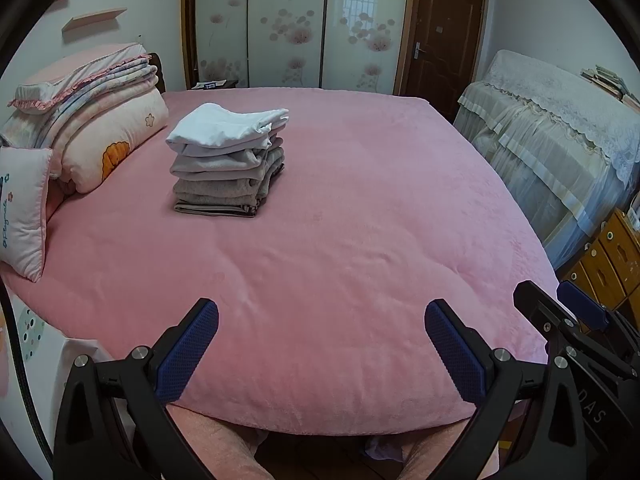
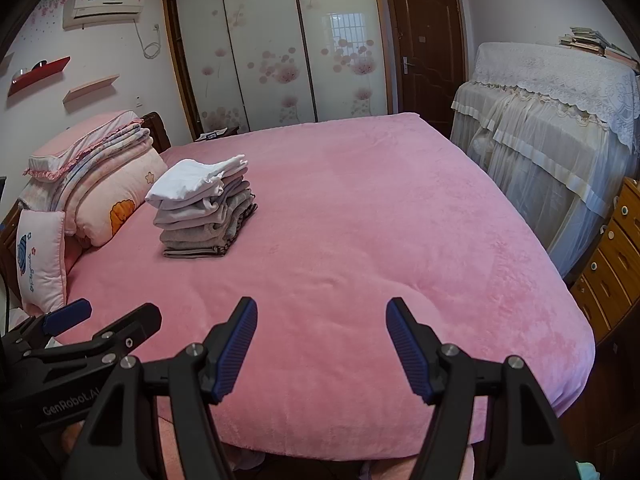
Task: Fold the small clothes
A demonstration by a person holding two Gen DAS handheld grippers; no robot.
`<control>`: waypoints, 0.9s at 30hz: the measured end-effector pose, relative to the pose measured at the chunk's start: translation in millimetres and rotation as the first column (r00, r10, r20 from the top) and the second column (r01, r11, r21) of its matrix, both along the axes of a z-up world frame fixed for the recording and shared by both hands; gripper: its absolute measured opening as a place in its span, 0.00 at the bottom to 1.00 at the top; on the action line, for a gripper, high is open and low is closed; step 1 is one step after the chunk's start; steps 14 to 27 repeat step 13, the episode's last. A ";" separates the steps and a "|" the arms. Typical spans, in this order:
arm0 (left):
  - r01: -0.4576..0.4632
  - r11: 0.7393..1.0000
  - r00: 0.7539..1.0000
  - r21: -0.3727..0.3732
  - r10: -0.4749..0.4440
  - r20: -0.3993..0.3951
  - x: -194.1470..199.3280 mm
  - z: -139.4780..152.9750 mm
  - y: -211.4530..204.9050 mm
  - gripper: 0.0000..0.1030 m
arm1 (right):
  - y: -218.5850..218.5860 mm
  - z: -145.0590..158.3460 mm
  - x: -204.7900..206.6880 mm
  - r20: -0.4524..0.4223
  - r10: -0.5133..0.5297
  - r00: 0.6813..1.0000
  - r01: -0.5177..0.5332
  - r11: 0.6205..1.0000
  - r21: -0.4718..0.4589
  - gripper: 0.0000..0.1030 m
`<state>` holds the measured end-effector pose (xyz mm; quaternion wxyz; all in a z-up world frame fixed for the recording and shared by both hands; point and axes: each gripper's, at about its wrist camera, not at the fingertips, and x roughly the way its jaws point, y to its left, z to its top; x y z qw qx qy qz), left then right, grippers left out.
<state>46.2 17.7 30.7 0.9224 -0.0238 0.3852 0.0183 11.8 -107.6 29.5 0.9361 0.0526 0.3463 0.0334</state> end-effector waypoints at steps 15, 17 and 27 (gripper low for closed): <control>0.000 1.000 1.000 -0.004 0.000 -0.006 0.5 -0.6 1.3 0.99 | -0.2 0.5 -0.2 -0.001 0.001 1.000 -0.001 1.000 0.000 0.65; 0.000 1.000 1.000 -0.004 0.000 -0.006 0.5 -0.6 1.3 0.99 | -0.2 0.5 -0.2 -0.001 0.001 1.000 -0.001 1.000 0.000 0.65; 0.000 1.000 1.000 -0.004 0.000 -0.006 0.5 -0.6 1.3 0.99 | -0.2 0.5 -0.2 -0.001 0.001 1.000 -0.001 1.000 0.000 0.65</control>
